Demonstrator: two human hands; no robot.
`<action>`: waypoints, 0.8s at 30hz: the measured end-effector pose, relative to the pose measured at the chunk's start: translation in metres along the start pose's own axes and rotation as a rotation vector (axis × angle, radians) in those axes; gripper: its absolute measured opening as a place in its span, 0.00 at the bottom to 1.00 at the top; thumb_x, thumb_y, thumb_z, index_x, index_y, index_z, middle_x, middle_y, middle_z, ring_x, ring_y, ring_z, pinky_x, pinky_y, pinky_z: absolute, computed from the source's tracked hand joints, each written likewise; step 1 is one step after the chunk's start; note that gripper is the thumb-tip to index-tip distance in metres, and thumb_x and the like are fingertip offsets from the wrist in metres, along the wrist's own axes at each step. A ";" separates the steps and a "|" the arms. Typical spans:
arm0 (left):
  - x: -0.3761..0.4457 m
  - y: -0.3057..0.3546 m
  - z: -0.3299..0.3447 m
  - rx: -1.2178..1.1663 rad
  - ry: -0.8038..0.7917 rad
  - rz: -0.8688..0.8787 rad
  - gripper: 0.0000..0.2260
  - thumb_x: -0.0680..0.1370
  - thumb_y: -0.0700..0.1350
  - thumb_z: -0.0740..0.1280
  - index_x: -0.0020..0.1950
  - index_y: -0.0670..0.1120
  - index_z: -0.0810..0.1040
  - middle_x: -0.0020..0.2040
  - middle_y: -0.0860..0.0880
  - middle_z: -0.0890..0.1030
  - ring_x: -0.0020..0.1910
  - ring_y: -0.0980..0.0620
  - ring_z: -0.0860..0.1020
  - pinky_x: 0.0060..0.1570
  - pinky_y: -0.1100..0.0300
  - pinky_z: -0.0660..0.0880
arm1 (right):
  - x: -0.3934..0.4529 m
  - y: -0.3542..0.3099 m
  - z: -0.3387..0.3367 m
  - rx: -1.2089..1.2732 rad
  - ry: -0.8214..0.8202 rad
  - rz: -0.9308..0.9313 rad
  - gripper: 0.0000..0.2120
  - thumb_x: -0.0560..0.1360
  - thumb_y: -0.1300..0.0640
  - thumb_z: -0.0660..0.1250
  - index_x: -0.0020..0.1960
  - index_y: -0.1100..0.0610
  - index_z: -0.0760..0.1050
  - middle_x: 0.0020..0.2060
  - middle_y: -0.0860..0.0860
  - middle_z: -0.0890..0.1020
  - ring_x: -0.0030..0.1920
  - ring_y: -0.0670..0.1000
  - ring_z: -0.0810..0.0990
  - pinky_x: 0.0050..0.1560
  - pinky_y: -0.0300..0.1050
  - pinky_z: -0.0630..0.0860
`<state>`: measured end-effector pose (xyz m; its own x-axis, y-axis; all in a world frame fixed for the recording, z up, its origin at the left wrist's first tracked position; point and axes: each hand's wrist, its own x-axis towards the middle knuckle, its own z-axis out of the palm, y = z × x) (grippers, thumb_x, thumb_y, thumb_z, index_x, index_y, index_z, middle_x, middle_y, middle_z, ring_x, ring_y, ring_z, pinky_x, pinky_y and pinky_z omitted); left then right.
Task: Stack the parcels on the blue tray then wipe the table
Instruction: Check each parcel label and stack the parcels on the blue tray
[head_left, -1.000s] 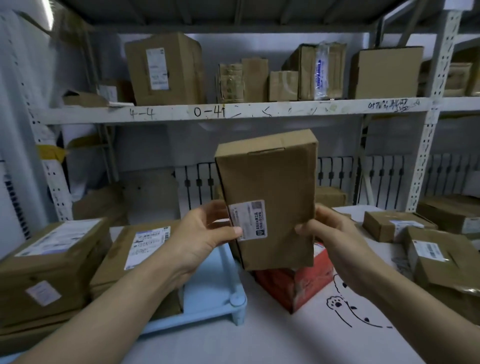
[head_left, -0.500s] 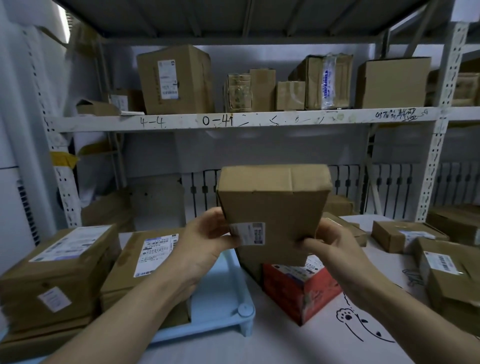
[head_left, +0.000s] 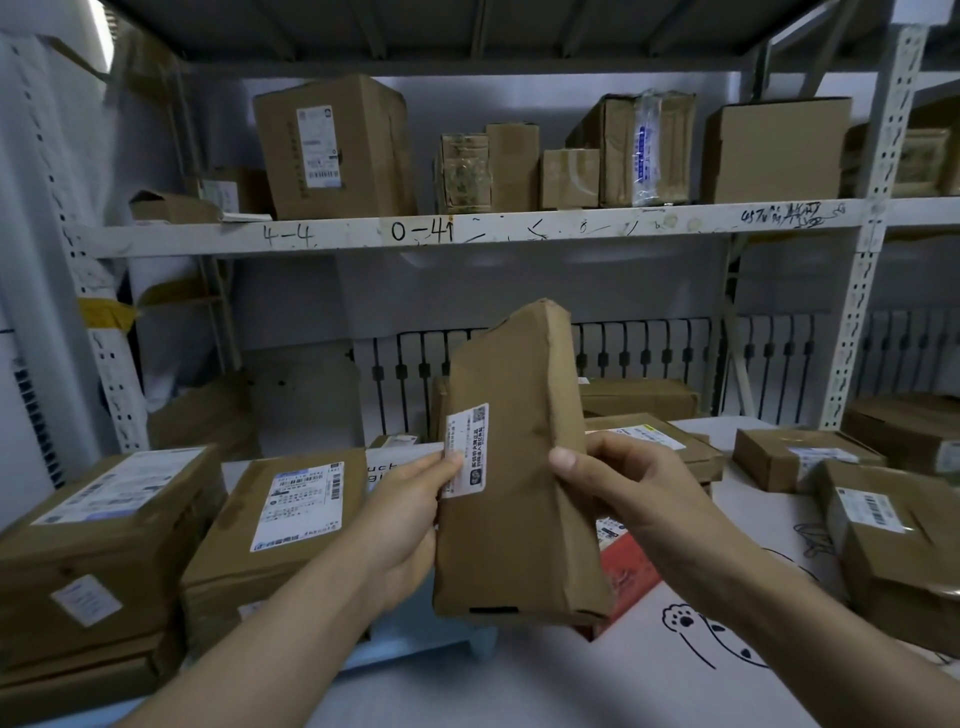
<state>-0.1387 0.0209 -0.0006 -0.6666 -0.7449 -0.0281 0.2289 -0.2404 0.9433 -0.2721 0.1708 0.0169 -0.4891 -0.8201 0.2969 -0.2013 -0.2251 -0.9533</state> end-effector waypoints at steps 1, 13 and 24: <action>0.000 -0.001 0.000 -0.002 0.013 -0.022 0.12 0.84 0.42 0.59 0.58 0.40 0.82 0.52 0.41 0.86 0.51 0.46 0.84 0.52 0.52 0.80 | 0.001 0.000 0.000 0.012 -0.005 0.000 0.20 0.66 0.45 0.76 0.48 0.60 0.84 0.46 0.59 0.86 0.44 0.57 0.79 0.52 0.61 0.76; -0.002 -0.001 0.008 -0.042 0.060 -0.262 0.14 0.83 0.45 0.61 0.62 0.37 0.78 0.57 0.34 0.83 0.55 0.39 0.81 0.52 0.47 0.80 | 0.002 0.000 0.003 0.109 -0.017 -0.006 0.25 0.65 0.47 0.72 0.53 0.65 0.81 0.27 0.47 0.79 0.30 0.48 0.75 0.40 0.45 0.74; -0.007 0.011 0.005 0.053 0.100 -0.349 0.13 0.79 0.51 0.68 0.56 0.43 0.82 0.39 0.42 0.85 0.28 0.46 0.82 0.27 0.58 0.80 | 0.009 0.009 -0.004 0.170 0.165 0.064 0.16 0.79 0.52 0.68 0.52 0.67 0.79 0.30 0.57 0.74 0.25 0.49 0.72 0.28 0.40 0.73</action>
<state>-0.1349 0.0265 0.0117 -0.6245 -0.6816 -0.3813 -0.0387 -0.4606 0.8868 -0.2820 0.1631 0.0111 -0.6313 -0.7413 0.2278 -0.0272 -0.2723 -0.9618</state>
